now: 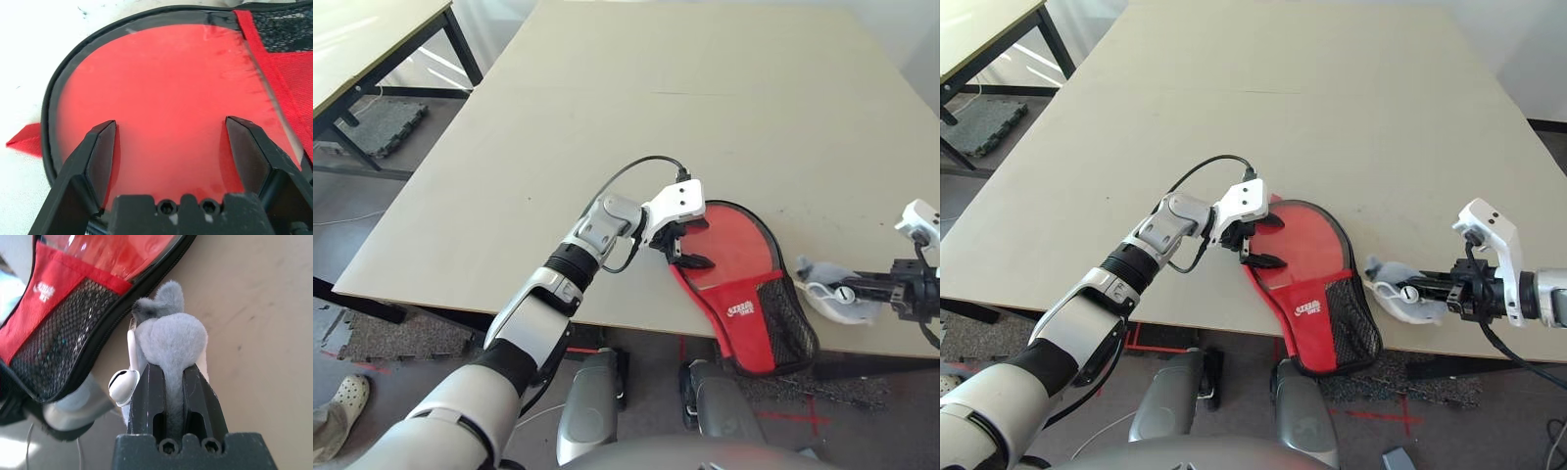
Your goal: Store the ping-pong paddle in its case and zip it.
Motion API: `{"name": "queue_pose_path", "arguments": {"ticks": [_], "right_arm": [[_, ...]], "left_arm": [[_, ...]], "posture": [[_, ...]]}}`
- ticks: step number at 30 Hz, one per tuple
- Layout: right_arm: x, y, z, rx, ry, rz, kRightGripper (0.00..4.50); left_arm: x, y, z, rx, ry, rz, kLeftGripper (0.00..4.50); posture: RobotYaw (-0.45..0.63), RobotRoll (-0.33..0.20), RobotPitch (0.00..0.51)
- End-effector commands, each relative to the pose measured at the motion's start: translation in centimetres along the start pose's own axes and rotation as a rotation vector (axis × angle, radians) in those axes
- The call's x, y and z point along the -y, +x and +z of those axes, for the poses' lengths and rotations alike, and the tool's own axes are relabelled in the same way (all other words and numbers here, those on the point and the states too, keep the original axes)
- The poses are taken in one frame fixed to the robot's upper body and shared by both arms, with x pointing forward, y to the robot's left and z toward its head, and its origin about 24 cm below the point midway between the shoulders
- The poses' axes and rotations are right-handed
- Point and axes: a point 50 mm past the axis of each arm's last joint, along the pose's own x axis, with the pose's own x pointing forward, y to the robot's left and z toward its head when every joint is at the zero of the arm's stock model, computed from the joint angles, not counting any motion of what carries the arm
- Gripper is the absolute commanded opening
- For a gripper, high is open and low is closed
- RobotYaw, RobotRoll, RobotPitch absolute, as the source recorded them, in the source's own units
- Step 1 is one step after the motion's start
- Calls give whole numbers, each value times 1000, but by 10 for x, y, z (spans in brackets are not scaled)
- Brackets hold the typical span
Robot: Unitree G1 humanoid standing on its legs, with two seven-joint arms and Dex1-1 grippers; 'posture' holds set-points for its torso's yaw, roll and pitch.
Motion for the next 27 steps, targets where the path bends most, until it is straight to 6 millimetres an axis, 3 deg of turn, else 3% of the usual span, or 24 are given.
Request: {"name": "queue_pose_path", "arguments": {"ticks": [1, 13, 27], "right_arm": [[3, -5, -9, -72, 6, -25, 86], [5, -6, -10, -91, -5, -27, 81], [8, -12, -31, -208, -50, -57, 78]], "left_arm": [[3, 0, -20, -98, -47, -2, 4500], [5, 3, -21, -95, -50, -7, 4500], [7, 5, -29, -151, -6, -7, 4500]], "posture": [[-54, 0, 125], [-53, 0, 123], [-65, 0, 124]]}}
